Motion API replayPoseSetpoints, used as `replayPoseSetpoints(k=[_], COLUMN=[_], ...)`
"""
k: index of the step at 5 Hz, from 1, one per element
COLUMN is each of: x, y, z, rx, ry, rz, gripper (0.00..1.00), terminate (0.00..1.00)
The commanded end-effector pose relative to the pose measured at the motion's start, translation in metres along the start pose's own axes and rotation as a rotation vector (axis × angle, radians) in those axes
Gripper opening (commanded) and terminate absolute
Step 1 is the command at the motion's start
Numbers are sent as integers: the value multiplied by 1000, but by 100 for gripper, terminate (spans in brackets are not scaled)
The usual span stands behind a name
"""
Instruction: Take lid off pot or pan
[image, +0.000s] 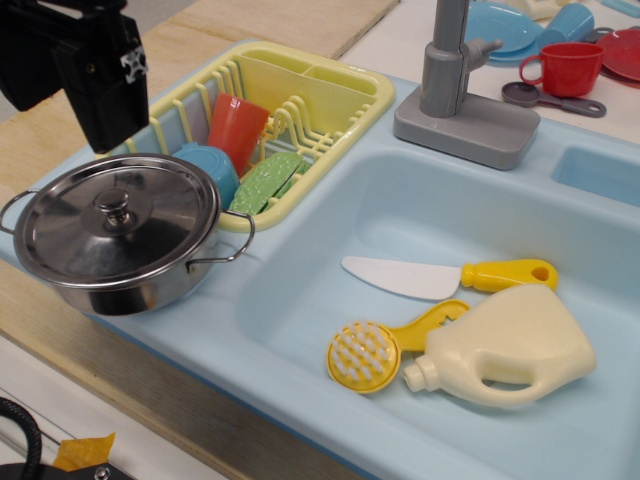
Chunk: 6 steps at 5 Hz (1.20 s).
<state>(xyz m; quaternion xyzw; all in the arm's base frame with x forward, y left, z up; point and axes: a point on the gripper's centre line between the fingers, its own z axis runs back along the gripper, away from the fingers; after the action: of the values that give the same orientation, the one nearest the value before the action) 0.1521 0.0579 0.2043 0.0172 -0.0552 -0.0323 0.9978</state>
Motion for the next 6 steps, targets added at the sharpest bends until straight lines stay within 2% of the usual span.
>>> replayPoseSetpoints(k=[1, 2, 6], x=[0, 3, -4], y=[0, 0, 1], z=[0, -16, -39], rx=[0, -6, -31], ry=[0, 57, 38], rz=[0, 33, 37], gripper=[100, 100, 100], terminate=[0, 0, 0])
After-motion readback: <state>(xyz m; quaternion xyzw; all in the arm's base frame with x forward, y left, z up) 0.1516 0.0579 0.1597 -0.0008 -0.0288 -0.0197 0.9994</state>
